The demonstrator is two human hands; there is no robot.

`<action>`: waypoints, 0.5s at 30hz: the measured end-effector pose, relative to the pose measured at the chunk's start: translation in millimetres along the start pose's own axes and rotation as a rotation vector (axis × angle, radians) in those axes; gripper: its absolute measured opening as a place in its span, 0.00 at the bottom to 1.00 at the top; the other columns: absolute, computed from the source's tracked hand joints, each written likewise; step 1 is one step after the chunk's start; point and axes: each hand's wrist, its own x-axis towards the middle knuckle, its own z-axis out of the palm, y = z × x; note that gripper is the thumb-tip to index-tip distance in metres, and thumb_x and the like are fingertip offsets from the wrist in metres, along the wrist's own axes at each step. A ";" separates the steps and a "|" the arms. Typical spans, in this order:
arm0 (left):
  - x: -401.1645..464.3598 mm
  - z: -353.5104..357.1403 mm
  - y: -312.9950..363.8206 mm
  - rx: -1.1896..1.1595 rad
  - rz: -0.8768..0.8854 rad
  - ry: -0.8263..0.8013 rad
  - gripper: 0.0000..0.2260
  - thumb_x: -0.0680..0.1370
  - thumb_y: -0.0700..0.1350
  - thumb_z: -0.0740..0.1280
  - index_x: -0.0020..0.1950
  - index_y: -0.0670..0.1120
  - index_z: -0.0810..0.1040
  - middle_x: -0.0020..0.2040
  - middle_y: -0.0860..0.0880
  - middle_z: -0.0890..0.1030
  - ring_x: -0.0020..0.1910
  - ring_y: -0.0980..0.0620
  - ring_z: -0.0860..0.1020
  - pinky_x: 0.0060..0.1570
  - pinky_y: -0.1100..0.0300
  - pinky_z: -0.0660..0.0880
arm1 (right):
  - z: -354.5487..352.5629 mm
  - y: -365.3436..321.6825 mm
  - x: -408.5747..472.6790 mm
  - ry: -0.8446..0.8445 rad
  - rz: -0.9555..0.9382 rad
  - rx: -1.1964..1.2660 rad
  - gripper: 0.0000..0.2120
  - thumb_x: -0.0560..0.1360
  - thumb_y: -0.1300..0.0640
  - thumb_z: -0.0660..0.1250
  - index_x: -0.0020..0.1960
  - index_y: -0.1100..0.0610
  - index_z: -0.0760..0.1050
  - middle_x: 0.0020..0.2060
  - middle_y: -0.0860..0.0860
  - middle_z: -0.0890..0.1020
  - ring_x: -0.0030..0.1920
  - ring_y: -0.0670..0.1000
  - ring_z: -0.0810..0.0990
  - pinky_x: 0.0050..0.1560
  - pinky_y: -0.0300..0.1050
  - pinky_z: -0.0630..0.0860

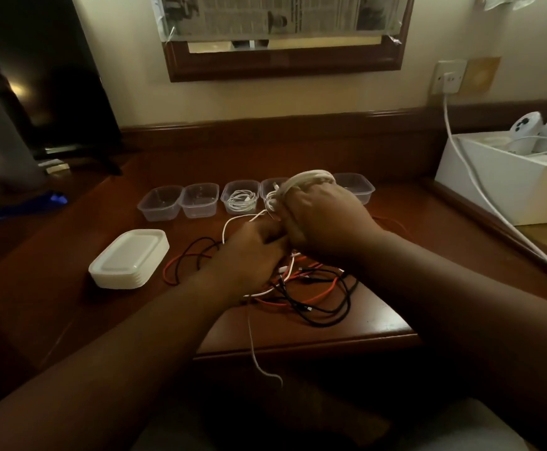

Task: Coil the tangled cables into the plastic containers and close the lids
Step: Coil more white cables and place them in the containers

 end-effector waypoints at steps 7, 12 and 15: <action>9.0 -25.6 -21.6 0.366 0.280 0.128 0.02 0.77 0.42 0.72 0.47 0.45 0.83 0.39 0.49 0.83 0.38 0.55 0.82 0.38 0.57 0.80 | 9.3 -7.7 -8.3 -0.297 0.328 0.497 0.28 0.81 0.38 0.49 0.33 0.56 0.70 0.29 0.52 0.75 0.29 0.53 0.71 0.32 0.48 0.66; 11.2 -27.7 -19.2 -0.125 0.273 0.040 0.09 0.74 0.51 0.71 0.49 0.48 0.80 0.34 0.36 0.77 0.33 0.41 0.77 0.38 0.57 0.75 | -6.3 -7.4 -9.7 -0.633 0.488 1.489 0.32 0.78 0.33 0.50 0.27 0.55 0.67 0.20 0.49 0.62 0.21 0.49 0.57 0.26 0.42 0.53; 9.9 -15.3 -7.0 -0.348 0.120 0.060 0.12 0.74 0.56 0.70 0.36 0.50 0.81 0.33 0.41 0.78 0.33 0.38 0.75 0.39 0.51 0.73 | -3.0 -8.7 -5.4 -0.739 0.473 1.991 0.32 0.78 0.34 0.52 0.28 0.56 0.69 0.18 0.48 0.63 0.18 0.47 0.60 0.23 0.40 0.51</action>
